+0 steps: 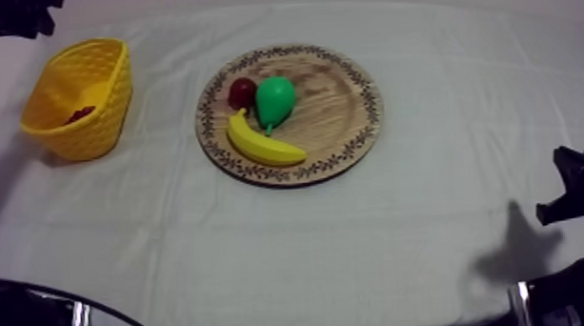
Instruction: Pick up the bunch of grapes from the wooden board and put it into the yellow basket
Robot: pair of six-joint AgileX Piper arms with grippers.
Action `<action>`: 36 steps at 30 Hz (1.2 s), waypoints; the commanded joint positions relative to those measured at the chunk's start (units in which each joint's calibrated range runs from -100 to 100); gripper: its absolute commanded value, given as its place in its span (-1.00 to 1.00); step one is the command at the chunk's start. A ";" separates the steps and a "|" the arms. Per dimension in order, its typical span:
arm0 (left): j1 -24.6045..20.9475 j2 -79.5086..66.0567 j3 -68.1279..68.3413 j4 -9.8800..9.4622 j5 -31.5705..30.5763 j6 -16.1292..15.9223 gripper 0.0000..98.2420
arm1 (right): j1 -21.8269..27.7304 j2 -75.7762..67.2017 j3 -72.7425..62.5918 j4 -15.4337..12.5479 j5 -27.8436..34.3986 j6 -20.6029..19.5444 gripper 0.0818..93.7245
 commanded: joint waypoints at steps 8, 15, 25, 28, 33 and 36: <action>-0.76 -21.92 14.80 0.25 -12.05 1.12 -0.74 | 0.01 0.00 0.00 0.01 -0.02 0.00 -0.99; -0.97 -38.21 29.17 0.36 -22.63 3.51 -0.94 | 0.01 0.00 0.00 0.01 -0.02 0.00 -0.99; -0.86 -61.29 51.76 1.19 -37.33 6.02 -1.00 | 0.01 0.00 0.00 0.01 -0.02 0.00 -0.99; -1.00 -68.58 59.28 1.75 -41.27 6.57 -1.00 | 0.01 0.00 0.00 0.01 -0.02 0.00 -0.99; -1.15 -78.91 70.84 1.85 -44.65 8.42 -1.00 | 0.01 0.00 0.00 0.01 -0.02 0.00 -0.99; -1.32 -84.70 77.37 1.83 -44.83 9.63 -1.00 | 0.01 0.00 0.00 0.01 -0.02 0.00 -0.99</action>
